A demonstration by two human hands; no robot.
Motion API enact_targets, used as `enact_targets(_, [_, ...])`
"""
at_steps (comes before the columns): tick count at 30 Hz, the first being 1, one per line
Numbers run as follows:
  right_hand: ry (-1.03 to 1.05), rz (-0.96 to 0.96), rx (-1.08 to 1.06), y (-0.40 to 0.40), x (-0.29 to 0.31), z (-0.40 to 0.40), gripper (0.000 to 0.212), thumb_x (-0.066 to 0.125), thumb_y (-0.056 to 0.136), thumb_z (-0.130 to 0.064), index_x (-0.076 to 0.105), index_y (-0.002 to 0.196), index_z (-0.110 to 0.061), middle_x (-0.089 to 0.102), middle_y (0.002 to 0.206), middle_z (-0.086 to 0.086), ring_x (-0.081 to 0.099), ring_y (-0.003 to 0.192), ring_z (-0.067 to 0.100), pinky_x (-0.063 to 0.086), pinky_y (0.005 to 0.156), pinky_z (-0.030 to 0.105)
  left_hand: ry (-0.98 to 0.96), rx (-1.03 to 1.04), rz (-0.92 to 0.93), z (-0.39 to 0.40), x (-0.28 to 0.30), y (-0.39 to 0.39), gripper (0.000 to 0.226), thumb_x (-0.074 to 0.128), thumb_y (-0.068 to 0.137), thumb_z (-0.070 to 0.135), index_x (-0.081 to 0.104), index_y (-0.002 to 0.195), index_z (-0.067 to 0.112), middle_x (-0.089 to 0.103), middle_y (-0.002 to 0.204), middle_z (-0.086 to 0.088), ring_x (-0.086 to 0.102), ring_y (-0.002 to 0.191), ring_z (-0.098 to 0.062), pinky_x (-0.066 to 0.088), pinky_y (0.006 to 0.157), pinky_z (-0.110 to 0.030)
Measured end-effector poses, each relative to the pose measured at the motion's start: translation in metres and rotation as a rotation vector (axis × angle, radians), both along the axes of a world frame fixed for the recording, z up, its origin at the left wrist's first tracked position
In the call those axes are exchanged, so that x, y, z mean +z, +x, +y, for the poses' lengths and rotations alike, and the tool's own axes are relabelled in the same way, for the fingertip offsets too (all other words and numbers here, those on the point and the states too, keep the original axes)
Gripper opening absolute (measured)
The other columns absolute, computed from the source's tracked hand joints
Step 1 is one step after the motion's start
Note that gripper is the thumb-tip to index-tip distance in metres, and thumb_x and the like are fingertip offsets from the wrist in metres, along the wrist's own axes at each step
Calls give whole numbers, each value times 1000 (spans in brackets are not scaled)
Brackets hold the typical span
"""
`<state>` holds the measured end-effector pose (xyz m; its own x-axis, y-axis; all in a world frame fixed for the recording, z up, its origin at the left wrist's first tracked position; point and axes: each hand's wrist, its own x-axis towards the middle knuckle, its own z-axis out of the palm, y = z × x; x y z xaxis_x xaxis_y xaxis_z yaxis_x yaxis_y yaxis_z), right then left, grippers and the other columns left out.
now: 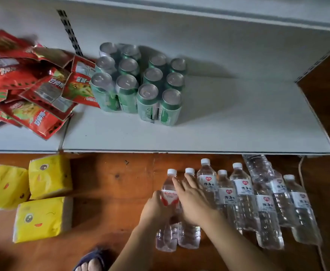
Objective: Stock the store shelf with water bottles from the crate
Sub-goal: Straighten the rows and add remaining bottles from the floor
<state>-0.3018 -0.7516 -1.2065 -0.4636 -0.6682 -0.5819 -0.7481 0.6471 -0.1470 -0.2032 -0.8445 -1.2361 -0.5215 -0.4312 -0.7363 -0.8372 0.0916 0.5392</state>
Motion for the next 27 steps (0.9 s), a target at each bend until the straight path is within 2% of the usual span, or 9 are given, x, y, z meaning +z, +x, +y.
enact_targets(4, [-103,12,29,4,3,0,90,51,95,-2,-9,158,-21,-15,163,1,-25,144,15,-5,123,42,-11,78,-15,-3,-6,-3,56,68,77,54,55,114,14,66,109,-2,65,96,-22,49,75,-30])
enact_targets(7, [-118,-1,43,11,7,0,89,51,98,-6,-14,157,-19,-26,153,-4,-29,135,10,-12,117,34,-37,88,12,-4,-8,-2,40,65,74,55,66,82,17,70,75,3,66,65,-10,54,59,-24])
enact_targets(9, [-167,-17,22,14,7,2,92,54,97,-10,-15,156,-20,-19,161,-3,-24,139,9,-11,118,31,-56,137,47,-4,-2,0,43,67,75,57,60,71,15,63,61,7,56,51,-3,43,48,-18])
enact_targets(12, [-249,-74,-72,18,11,3,106,67,93,-29,-18,155,-31,-10,166,-7,9,152,17,12,119,29,-90,209,124,-4,10,3,58,67,65,66,55,97,19,64,91,5,62,80,-10,51,68,-28])
enact_targets(14, [-304,-116,-156,21,23,3,108,69,90,-39,-18,155,-37,-12,166,-12,41,141,19,41,108,30,-96,229,195,-4,22,3,63,66,59,70,53,103,27,65,97,6,64,87,-11,57,78,-36])
enact_targets(16, [-385,-95,-218,20,34,3,108,69,88,-46,-16,154,-41,-2,167,-12,58,124,13,50,94,26,-112,242,261,-6,38,1,66,70,59,74,52,107,32,64,101,10,64,90,-8,59,81,-35])
enact_targets(20, [-579,-136,-274,18,55,5,105,74,83,-49,-6,151,-49,32,155,-13,58,121,10,56,90,27,-156,250,380,-10,77,-1,66,76,62,72,45,112,42,60,105,18,63,90,-3,53,68,-16])
enact_targets(23, [-661,-160,-310,20,82,-1,107,76,83,-46,-8,148,-55,35,155,-13,53,129,12,55,95,31,-188,260,472,-12,118,0,67,77,68,65,38,120,48,58,102,29,60,86,11,45,58,-3])
enact_targets(27, [-773,-172,-314,21,123,-8,111,79,81,-41,-10,144,-63,29,159,-15,47,134,12,54,96,27,-278,275,566,-17,168,3,65,77,70,65,37,121,55,60,106,31,61,89,12,48,66,-3])
